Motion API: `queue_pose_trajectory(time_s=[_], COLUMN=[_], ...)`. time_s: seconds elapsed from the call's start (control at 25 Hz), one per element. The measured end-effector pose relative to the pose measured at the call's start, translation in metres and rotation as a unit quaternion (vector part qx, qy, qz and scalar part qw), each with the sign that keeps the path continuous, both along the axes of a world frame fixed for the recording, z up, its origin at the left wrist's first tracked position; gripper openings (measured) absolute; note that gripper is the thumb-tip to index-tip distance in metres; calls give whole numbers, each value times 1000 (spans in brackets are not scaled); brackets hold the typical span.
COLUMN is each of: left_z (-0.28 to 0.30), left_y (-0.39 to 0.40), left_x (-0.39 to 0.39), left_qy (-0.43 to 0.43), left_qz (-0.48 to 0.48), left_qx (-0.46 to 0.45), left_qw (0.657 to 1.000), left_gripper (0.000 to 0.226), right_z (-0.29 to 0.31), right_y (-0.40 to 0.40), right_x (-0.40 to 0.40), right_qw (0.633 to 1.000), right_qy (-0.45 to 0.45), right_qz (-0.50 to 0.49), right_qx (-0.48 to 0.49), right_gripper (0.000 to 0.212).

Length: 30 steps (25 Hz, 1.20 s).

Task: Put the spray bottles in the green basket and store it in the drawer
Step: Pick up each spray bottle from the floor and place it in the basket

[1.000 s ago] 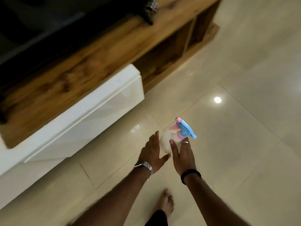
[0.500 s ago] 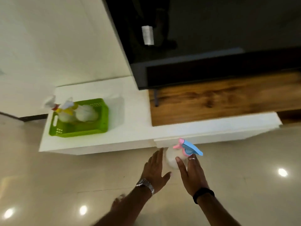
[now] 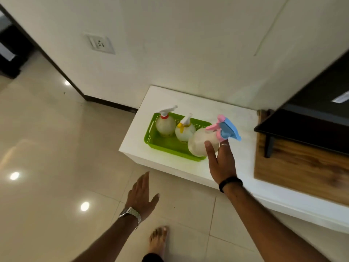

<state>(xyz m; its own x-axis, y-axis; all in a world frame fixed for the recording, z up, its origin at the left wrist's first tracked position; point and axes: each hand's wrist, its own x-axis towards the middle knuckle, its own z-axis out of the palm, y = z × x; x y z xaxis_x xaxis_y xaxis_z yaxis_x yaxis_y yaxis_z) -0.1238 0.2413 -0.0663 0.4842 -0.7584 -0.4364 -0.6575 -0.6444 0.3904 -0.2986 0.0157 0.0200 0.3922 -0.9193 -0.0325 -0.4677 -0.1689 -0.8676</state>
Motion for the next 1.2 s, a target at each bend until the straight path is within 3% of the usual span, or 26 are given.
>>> queue_pose_trajectory(time_s=[0.2,0.4,0.6,1.08,1.2], left_z=[-11,-20,-22,-30,-30], left_y=[6,-6,-43,-63,-66], left_x=[49,74,76,68,69], left_qy=[7,-9,-9,4,0], left_qz=[13,-29,-48,-97,-106], left_qx=[6,-21,-78,-78,-71], left_qw=[1000,999,996,992,992], left_gripper=[91,89,89,93,92], right_z=[-32,-65,-85,-109,-103], right_y=[-14,-10,-8,-6,2], right_x=[37,37,42,39,39], right_qw=[992,960,953,956,961], right_qy=[116,259,288,284,264], right_qz=[-3,-32,-25,-72,-76], right_qx=[-49,-99,-92,-33,-12], right_gripper=[48,45,46,43,62])
